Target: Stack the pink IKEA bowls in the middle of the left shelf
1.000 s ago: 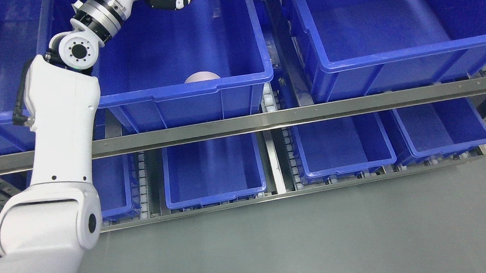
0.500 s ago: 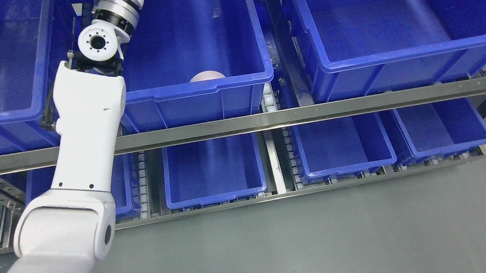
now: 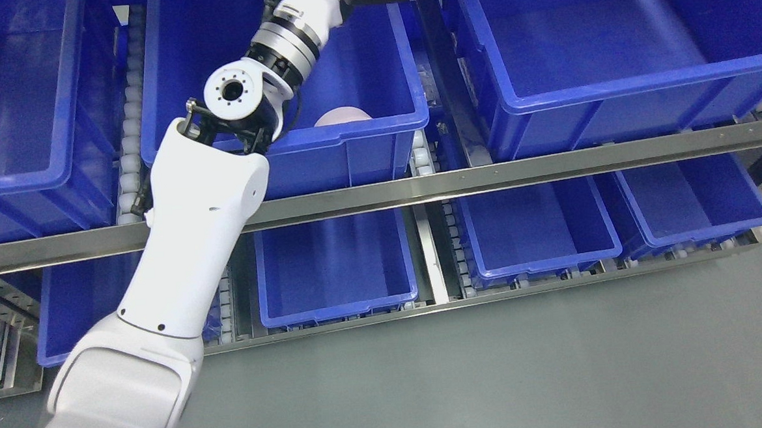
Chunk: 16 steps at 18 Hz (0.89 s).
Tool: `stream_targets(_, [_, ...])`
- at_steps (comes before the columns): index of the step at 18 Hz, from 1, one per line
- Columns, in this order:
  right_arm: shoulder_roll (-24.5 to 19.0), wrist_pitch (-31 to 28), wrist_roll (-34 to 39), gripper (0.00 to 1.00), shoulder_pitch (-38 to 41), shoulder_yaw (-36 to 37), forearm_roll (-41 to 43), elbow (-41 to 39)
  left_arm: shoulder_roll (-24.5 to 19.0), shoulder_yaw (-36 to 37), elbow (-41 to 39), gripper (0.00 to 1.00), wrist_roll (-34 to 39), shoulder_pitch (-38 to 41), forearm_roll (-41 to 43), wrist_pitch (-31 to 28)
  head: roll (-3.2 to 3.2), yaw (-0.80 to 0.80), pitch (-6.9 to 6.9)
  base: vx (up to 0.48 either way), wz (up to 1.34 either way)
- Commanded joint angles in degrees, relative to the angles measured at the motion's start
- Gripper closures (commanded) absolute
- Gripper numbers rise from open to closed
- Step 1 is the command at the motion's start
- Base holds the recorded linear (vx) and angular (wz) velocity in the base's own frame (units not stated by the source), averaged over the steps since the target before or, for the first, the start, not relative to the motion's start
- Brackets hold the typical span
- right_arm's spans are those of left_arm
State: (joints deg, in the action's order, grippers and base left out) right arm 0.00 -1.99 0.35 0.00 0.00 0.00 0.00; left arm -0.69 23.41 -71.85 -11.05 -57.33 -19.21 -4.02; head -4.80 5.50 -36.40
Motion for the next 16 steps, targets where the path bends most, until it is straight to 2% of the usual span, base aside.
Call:
stream_targets(1, [1.0, 0.06, 0.0, 0.0, 1.67, 0.62, 0.0, -1.93, -0.31, 17.71, -18.31, 0.0, -0.72, 11.87, -5.22, -1.35, 0.0, 0.0, 0.0, 0.0, 0.0])
stream_targets(4, [1.0, 0.06, 0.0, 0.0, 1.67, 0.62, 0.0, -1.93, -0.31, 21.58, -19.73, 0.0, -6.85, 17.68, -4.0, -0.56, 0.0, 0.0, 0.0, 0.0, 0.0])
stream_targets(7, [1.0, -0.03, 0.0, 0.0, 1.67, 0.62, 0.0, -1.93, -0.31, 24.21, -19.64, 0.0, -12.93, 19.1, -0.57, 1.29, 0.0, 0.0, 0.0, 0.0, 0.0])
stream_targets(9, [1.0, -0.03, 0.0, 0.0, 1.67, 0.62, 0.0, -1.93, -0.31, 25.89, -19.47, 0.0, -13.64, 20.41, 1.71, 1.29, 0.0, 0.0, 0.0, 0.0, 0.0])
stream_targets(11, [1.0, 0.06, 0.0, 0.0, 1.67, 0.62, 0.0, -1.93, -0.31, 26.07, -18.94, 0.0, -13.65, 25.93, 5.4, 1.46, 0.0, 0.0, 0.0, 0.0, 0.0])
stream_targets(13, [1.0, -0.03, 0.0, 0.0, 1.67, 0.62, 0.0, -1.93, -0.31, 23.71, -18.59, 0.0, -13.12, 32.52, 7.25, 3.38, 0.0, 0.0, 0.0, 0.0, 0.0])
stream_targets(16, [1.0, -0.03, 0.0, 0.0, 1.67, 0.62, 0.0, -1.93, -0.31, 14.85, -18.41, 0.0, -12.94, 40.0, 8.66, 8.31, 0.0, 0.0, 0.0, 0.0, 0.0])
